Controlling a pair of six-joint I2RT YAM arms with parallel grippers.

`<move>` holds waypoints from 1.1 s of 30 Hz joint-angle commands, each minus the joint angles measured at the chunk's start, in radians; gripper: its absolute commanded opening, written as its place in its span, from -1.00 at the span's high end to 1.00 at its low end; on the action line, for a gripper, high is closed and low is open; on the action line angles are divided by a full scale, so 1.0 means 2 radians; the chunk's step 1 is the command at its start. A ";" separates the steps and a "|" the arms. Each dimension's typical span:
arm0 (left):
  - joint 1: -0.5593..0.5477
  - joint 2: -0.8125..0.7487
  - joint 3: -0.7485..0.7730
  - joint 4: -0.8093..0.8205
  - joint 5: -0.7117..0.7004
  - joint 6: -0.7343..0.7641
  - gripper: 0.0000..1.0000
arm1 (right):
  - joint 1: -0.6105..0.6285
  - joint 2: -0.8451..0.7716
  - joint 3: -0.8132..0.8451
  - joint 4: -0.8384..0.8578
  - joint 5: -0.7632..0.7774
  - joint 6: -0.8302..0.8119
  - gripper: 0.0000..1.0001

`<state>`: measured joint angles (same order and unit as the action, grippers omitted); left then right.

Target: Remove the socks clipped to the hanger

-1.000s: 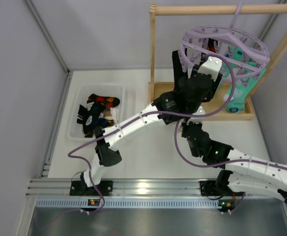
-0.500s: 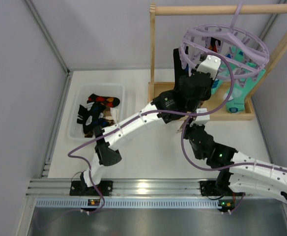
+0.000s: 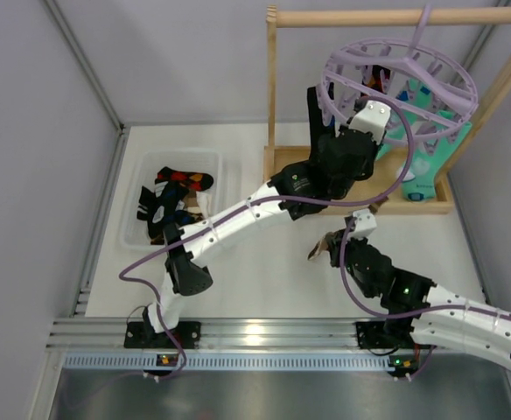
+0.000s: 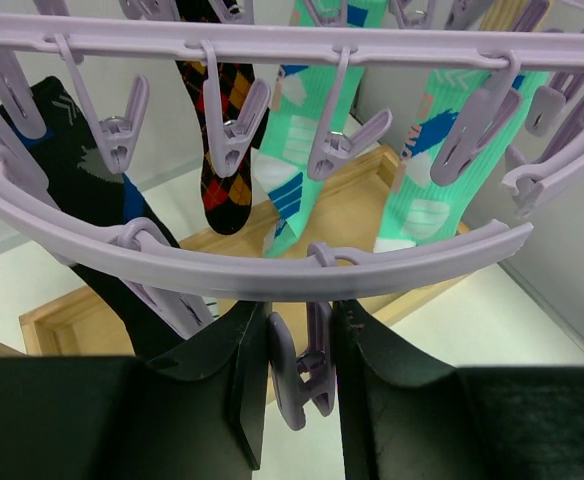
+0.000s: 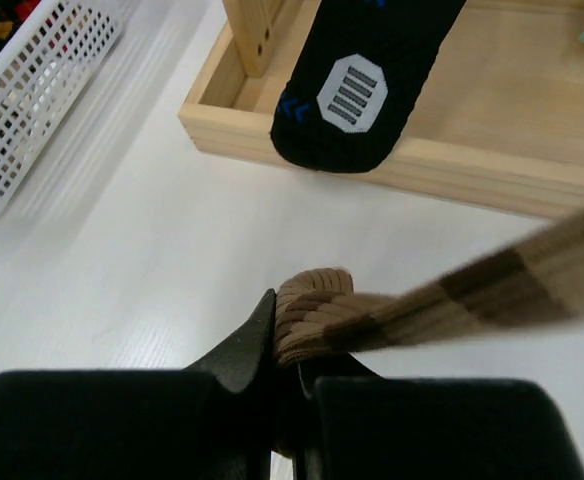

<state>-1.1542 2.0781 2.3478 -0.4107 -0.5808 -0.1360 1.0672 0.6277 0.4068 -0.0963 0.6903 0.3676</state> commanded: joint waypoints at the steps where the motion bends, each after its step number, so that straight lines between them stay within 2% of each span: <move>1: 0.001 -0.030 0.010 0.012 0.005 -0.006 0.64 | 0.009 -0.006 -0.003 -0.012 -0.035 0.026 1.00; 3: 0.001 -0.030 0.007 0.012 0.008 -0.008 0.46 | 0.009 -0.003 -0.003 -0.018 -0.035 0.029 1.00; 4: 0.001 -0.033 0.004 0.012 0.012 -0.009 0.09 | 0.009 -0.002 -0.004 -0.016 -0.041 0.032 1.00; 5: 0.001 -0.035 0.000 0.011 0.014 -0.011 -0.07 | 0.009 -0.002 -0.006 -0.011 -0.052 0.034 1.00; 6: 0.000 -0.041 -0.010 0.011 0.014 -0.013 -0.39 | 0.009 -0.002 -0.006 -0.007 -0.059 0.035 1.00; 7: 0.000 -0.047 -0.018 0.010 0.009 -0.015 -0.89 | 0.009 -0.005 -0.009 -0.003 -0.075 0.034 1.00; 9: 0.000 -0.069 -0.055 0.011 0.001 -0.020 -0.96 | 0.009 -0.012 -0.012 0.007 -0.085 0.034 1.00; 14: 0.001 -0.129 -0.146 0.010 -0.052 -0.018 -0.97 | 0.008 -0.028 -0.012 0.011 -0.090 0.029 1.00; 20: 0.002 -0.267 -0.316 0.004 -0.126 -0.044 -0.97 | 0.006 0.005 0.014 0.030 -0.112 0.010 1.00; 23: 0.009 -0.337 -0.369 -0.042 -0.175 -0.083 -0.97 | 0.006 0.029 0.037 0.044 -0.140 -0.004 1.00; 26: 0.045 -0.398 -0.414 -0.101 -0.156 -0.129 -0.97 | 0.005 0.071 0.076 0.076 -0.175 -0.024 1.00; 27: 0.085 -0.424 -0.423 -0.111 -0.138 -0.138 -0.96 | 0.004 0.095 0.086 0.083 -0.183 -0.030 1.00; 28: 0.116 -0.434 -0.429 -0.135 -0.086 -0.146 -0.96 | 0.003 0.110 0.107 0.091 -0.203 -0.034 1.00; 29: 0.146 -0.445 -0.431 -0.149 -0.073 -0.154 -0.97 | 0.000 0.125 0.119 0.109 -0.216 -0.038 1.00; 30: 0.195 -0.451 -0.430 -0.163 -0.069 -0.156 -0.97 | -0.002 0.160 0.133 0.115 -0.229 -0.045 1.00; 33: 0.252 -0.477 -0.431 -0.210 -0.072 -0.161 -0.97 | -0.012 0.245 0.209 0.127 -0.275 -0.068 1.00</move>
<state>-0.7338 1.1622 1.5070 -0.6876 -0.7738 -0.4023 1.0573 0.9947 0.6964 0.0246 0.2649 0.2970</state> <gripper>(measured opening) 0.984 0.009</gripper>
